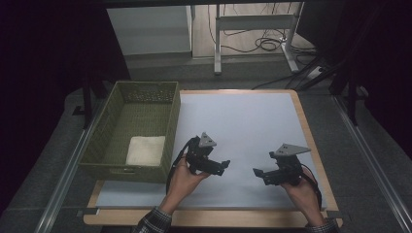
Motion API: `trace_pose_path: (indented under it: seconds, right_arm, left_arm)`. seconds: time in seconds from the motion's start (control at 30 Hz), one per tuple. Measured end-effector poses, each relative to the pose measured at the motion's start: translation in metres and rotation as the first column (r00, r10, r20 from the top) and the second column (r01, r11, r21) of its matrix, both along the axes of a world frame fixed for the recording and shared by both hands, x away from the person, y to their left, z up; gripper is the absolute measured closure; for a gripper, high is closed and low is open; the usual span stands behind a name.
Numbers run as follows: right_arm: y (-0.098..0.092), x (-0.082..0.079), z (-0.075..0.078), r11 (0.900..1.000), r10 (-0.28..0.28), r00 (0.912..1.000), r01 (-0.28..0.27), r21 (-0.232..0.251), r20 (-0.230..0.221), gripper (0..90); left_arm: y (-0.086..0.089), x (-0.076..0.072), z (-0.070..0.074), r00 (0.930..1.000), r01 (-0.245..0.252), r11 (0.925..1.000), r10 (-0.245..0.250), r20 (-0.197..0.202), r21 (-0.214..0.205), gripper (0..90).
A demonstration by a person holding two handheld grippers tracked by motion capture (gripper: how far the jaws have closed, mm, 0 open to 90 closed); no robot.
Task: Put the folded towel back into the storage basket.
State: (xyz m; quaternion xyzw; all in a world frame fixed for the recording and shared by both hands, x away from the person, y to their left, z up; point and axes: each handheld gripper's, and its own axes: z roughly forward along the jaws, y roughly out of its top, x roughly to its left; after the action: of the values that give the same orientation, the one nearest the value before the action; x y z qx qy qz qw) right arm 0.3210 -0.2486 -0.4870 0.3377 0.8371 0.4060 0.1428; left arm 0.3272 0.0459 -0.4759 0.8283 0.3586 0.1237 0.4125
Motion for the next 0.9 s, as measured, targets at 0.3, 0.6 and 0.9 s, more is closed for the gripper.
trace_pose_path:
  seconds: [0.3, 0.6, 0.9]
  right_arm:
    - [-0.011, -0.005, -0.024, 0.9988, -0.022, 0.9995, 0.021, -0.045, -0.021, 3.6]
    - [-0.010, -0.008, -0.040, 0.9962, -0.013, 0.9992, 0.010, -0.086, -0.038, 3.6]
    - [-0.004, -0.010, -0.046, 0.9908, -0.007, 0.9998, 0.004, -0.136, -0.020, 3.2]
  left_arm:
    - [0.013, -0.012, -0.030, 0.9995, -0.019, 0.9998, 0.019, -0.026, 0.010, 2.4]
    - [0.022, -0.018, -0.053, 0.9975, -0.046, 0.9974, 0.048, -0.051, 0.056, 2.3]
    - [0.020, -0.018, -0.070, 0.9971, -0.044, 0.9917, 0.051, -0.057, 0.121, 0.1]
